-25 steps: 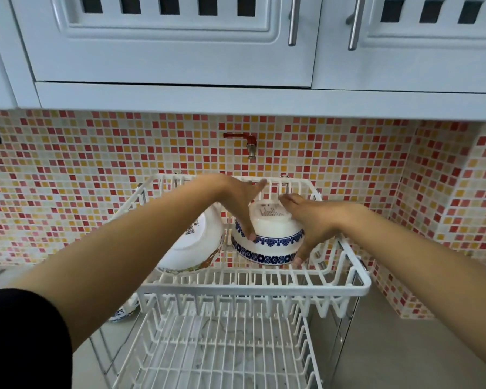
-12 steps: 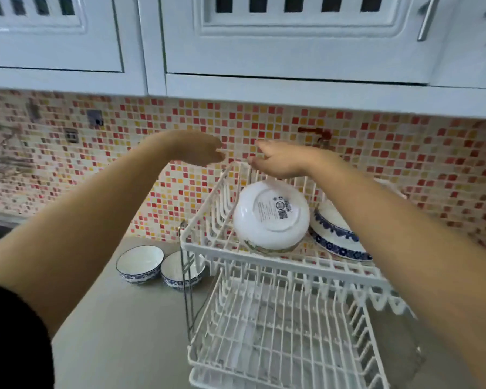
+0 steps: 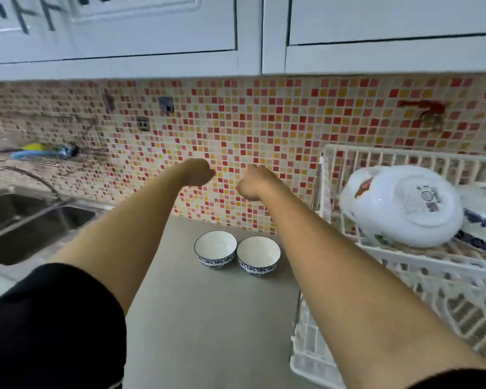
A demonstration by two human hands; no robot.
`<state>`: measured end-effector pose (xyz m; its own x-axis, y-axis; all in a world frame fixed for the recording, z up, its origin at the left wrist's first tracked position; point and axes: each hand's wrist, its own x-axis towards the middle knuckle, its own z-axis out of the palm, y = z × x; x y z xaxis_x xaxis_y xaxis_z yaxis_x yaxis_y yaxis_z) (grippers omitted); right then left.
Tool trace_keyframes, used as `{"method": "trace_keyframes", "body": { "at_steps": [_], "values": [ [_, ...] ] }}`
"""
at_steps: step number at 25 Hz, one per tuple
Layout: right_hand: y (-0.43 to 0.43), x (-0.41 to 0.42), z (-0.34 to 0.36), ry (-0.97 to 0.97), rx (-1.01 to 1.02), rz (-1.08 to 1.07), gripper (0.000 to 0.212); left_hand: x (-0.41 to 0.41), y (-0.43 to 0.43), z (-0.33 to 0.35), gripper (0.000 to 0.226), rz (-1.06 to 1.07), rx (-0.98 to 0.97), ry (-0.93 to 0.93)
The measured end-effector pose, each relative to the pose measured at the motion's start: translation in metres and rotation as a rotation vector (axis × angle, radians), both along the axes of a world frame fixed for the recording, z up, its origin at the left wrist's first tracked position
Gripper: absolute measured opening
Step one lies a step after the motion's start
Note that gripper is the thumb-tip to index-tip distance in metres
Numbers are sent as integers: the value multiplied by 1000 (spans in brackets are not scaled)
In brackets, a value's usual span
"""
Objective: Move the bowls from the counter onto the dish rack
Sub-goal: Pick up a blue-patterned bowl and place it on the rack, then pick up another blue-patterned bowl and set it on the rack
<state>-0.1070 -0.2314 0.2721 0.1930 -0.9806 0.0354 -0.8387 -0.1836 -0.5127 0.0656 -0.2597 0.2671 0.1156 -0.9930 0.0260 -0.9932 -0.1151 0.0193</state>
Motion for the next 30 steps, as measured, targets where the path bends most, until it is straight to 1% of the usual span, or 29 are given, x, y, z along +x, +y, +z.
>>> {"method": "trace_keyframes", "body": {
  "at_steps": [3, 5, 6, 8, 11, 14, 16, 18, 20, 21, 23, 24, 25, 26, 27, 28, 29, 30],
  "values": [
    [-10, 16, -57, -85, 53, -129, 54, 13, 3, -39, 45, 45, 31, 154],
    [-16, 17, -101, -78, 101, -227, 60, 19, 2, -78, 42, 59, 75, 221],
    [-21, 14, -120, -77, 124, -278, 59, 19, -1, -98, 42, 47, 108, 244],
    [-28, 7, -152, -130, 143, -381, 55, 13, -7, -135, 45, -10, 179, 224],
    [-35, -3, -195, -195, 236, -511, 52, 0, -25, -190, 45, 53, 288, 323],
    [-50, -13, -227, -206, 285, -569, 52, -23, -35, -229, 40, 44, 356, 393],
    [-63, -16, -246, -221, 334, -574, 54, -34, -39, -247, 37, 68, 340, 517],
    [-79, -13, -271, -292, 446, -608, 62, -41, -52, -270, 37, 124, 364, 622],
    [-86, -7, -289, -386, 510, -610, 70, -52, -55, -278, 39, 167, 428, 602],
    [-89, -3, -297, -440, 532, -611, 67, -55, -57, -281, 41, 194, 446, 622],
    [-89, 2, -301, -500, 566, -637, 48, -59, -62, -290, 39, 171, 432, 612],
    [-89, 2, -302, -535, 566, -657, 42, -60, -61, -293, 37, 169, 429, 618],
    [-88, 0, -302, -569, 567, -668, 40, -60, -61, -292, 34, 204, 449, 670],
    [-86, -2, -298, -597, 549, -674, 40, -58, -62, -295, 31, 261, 461, 766],
    [-81, -4, -294, -628, 516, -677, 39, -57, -60, -293, 32, 238, 499, 781],
    [-76, -5, -290, -672, 500, -678, 39, -57, -58, -294, 33, 215, 494, 744],
    [-71, -5, -288, -704, 486, -681, 38, -57, -57, -288, 29, 152, 469, 668],
    [-69, -5, -290, -726, 460, -694, 38, -57, -57, -281, 26, 135, 430, 672]
  ]
}}
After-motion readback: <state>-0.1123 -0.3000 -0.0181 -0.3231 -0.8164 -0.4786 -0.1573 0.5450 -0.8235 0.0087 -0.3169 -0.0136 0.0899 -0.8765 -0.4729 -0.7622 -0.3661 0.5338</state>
